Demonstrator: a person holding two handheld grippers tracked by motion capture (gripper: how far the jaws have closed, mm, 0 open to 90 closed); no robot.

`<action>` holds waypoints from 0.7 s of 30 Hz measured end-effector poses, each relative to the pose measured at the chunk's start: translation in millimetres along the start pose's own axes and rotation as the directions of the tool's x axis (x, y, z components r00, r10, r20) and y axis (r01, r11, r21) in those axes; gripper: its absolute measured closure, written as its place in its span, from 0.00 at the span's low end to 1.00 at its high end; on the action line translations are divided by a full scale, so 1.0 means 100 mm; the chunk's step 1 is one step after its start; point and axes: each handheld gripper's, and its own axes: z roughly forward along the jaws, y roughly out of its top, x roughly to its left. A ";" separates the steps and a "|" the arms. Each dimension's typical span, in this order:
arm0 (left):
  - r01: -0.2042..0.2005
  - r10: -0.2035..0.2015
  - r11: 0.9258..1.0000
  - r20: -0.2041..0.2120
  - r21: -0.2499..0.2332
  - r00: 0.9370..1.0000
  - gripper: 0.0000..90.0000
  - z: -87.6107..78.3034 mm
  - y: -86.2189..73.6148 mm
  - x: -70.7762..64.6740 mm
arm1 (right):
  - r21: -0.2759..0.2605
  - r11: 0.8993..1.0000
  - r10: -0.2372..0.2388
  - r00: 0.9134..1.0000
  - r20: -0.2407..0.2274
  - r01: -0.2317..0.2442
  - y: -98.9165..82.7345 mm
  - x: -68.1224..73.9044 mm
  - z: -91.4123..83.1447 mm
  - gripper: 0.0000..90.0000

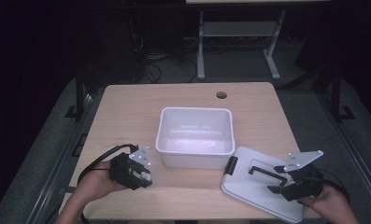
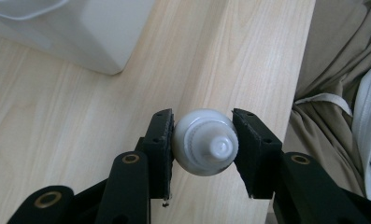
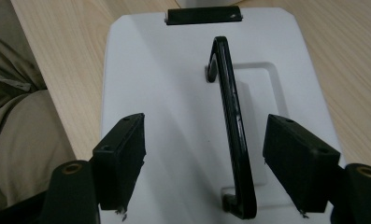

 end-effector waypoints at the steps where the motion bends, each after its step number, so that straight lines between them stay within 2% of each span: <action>1: 0.004 -0.004 1.000 0.001 0.002 1.000 0.66 -0.02 0.00 0.00 | 0.000 1.000 0.002 1.000 -0.001 -0.002 0.00 0.00 0.00 0.33; 21: -0.004 0.004 1.000 -0.026 0.005 1.000 0.66 -0.39 0.13 0.05 | 0.005 1.000 -0.012 1.000 0.003 0.012 0.05 0.00 0.00 0.33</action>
